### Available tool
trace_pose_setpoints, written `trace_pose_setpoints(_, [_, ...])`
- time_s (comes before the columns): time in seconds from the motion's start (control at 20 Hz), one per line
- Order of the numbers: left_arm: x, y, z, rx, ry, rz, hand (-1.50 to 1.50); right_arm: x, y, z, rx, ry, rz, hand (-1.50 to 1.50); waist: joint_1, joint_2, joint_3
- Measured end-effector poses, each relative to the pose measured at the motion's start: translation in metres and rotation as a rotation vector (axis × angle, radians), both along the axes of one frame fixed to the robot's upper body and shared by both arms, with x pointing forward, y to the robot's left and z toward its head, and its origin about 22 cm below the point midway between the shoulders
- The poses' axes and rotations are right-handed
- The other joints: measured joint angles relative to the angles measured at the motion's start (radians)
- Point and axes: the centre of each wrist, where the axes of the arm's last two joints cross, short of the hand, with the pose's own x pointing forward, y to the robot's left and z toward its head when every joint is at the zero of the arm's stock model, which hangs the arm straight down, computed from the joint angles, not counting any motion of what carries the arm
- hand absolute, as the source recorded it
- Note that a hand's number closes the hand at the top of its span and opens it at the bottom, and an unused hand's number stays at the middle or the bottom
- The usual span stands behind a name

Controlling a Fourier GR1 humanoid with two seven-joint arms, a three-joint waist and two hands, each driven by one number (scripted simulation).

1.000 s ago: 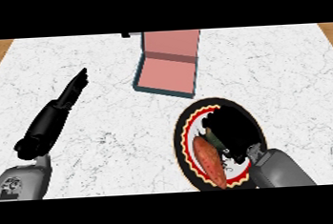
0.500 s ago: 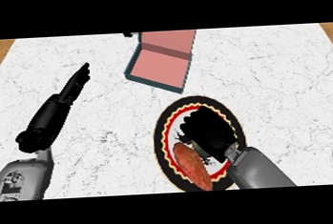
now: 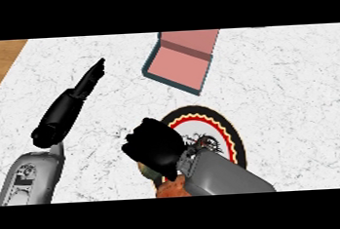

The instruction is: Pick the squash from the plate and place it in the cardboard box

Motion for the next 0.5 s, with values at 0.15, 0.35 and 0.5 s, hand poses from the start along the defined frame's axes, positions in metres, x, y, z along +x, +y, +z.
trace_pose_setpoints(0.15, [0.002, -0.002, -0.001, -0.004, 0.006, -0.001, 0.0, -0.002, 0.021, 0.023, 0.062, -0.069, 0.046, 1.5, -0.005, -0.005, 0.0])
trace_pose_setpoints(0.35, [-0.003, 0.007, -0.004, 0.001, 0.012, 0.01, 0.0, -0.002, 0.041, 0.059, 0.153, -0.138, 0.055, 1.5, -0.018, -0.011, -0.001])
trace_pose_setpoints(0.5, [-0.001, 0.01, -0.005, -0.001, 0.019, 0.028, 0.0, -0.007, 0.049, 0.081, 0.249, -0.159, -0.005, 1.5, -0.035, -0.015, -0.001])
